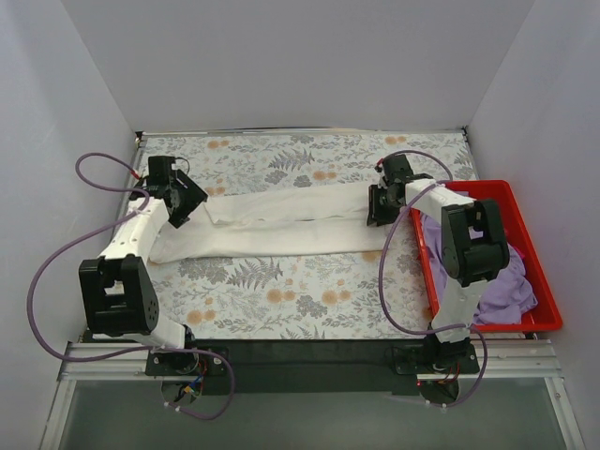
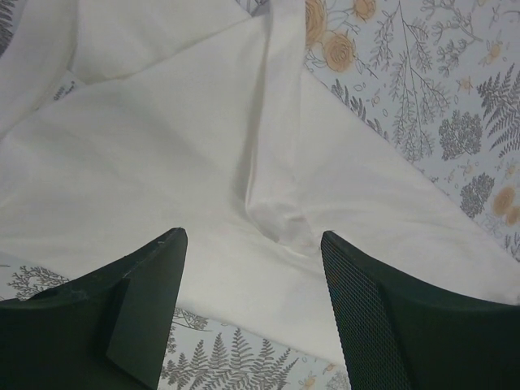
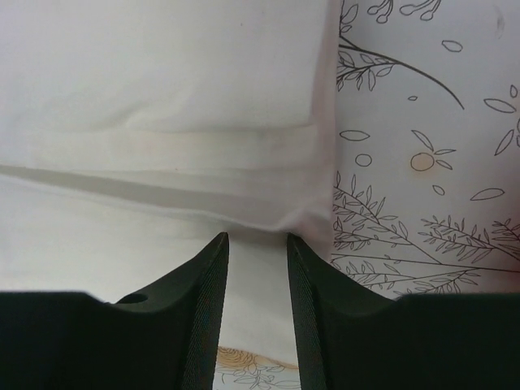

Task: Fold and stack the t-shirts
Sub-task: Fold the tshirt

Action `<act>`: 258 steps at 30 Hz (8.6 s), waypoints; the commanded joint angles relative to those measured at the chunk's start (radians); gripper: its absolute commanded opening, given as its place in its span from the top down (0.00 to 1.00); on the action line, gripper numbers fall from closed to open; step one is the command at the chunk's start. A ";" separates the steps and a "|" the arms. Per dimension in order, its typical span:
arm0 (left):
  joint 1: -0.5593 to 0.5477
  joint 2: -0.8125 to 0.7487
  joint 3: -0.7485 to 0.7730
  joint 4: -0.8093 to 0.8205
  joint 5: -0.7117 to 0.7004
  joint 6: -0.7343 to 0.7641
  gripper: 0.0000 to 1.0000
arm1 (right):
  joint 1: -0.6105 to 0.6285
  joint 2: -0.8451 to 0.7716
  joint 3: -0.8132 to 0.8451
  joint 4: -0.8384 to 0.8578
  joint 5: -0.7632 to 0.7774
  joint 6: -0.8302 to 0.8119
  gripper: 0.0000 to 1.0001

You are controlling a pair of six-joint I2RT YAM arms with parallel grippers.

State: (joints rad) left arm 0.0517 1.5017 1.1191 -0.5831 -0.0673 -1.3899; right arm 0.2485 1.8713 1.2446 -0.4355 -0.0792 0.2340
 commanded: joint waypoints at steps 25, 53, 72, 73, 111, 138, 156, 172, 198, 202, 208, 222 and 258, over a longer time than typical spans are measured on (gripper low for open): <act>-0.108 0.210 -0.024 0.154 0.099 -0.121 0.76 | -0.022 -0.228 -0.103 0.061 -0.040 0.018 0.53; -0.142 -0.081 -0.277 0.118 0.080 -0.319 0.59 | -0.021 -0.256 -0.137 0.061 -0.090 -0.004 0.53; 0.037 0.169 -0.050 0.276 0.040 -0.167 0.54 | -0.022 -0.370 -0.192 0.047 -0.111 0.004 0.53; 0.037 0.182 -0.044 0.278 0.040 -0.164 0.55 | -0.020 -0.374 -0.194 0.047 -0.111 0.004 0.53; 0.033 0.029 -0.151 0.173 -0.066 -0.244 0.99 | -0.021 -0.339 -0.194 0.038 -0.155 -0.012 0.53; -0.329 -0.075 -0.134 0.117 -0.265 0.169 0.60 | -0.021 -0.368 -0.201 0.037 -0.188 -0.022 0.52; -0.469 0.158 -0.113 0.186 -0.440 0.388 0.64 | -0.021 -0.383 -0.235 0.038 -0.188 -0.018 0.52; -0.484 0.209 -0.010 0.043 -0.353 0.349 0.97 | -0.020 -0.370 -0.220 0.038 -0.186 -0.012 0.51; -0.443 0.114 0.104 0.041 -0.214 0.213 0.47 | -0.011 -0.382 -0.237 0.127 -0.304 -0.004 0.51; -0.322 -0.032 -0.048 0.176 -0.109 0.137 0.66 | -0.003 -0.374 -0.243 0.165 -0.344 0.013 0.51; -0.109 -0.100 -0.246 0.409 0.171 0.040 0.88 | 0.006 -0.362 -0.258 0.201 -0.390 0.025 0.51; 0.103 0.285 -0.285 0.801 0.349 0.005 0.91 | 0.006 -0.351 -0.290 0.210 -0.399 0.001 0.51; -0.135 0.040 -0.308 0.685 0.252 -0.113 0.69 | 0.006 -0.354 -0.261 0.196 -0.312 -0.024 0.51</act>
State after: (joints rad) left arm -0.0811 1.6878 0.7399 0.2058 0.3256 -1.5166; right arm 0.2512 1.5379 0.9573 -0.2386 -0.4507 0.2333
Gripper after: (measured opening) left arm 0.285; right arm 0.490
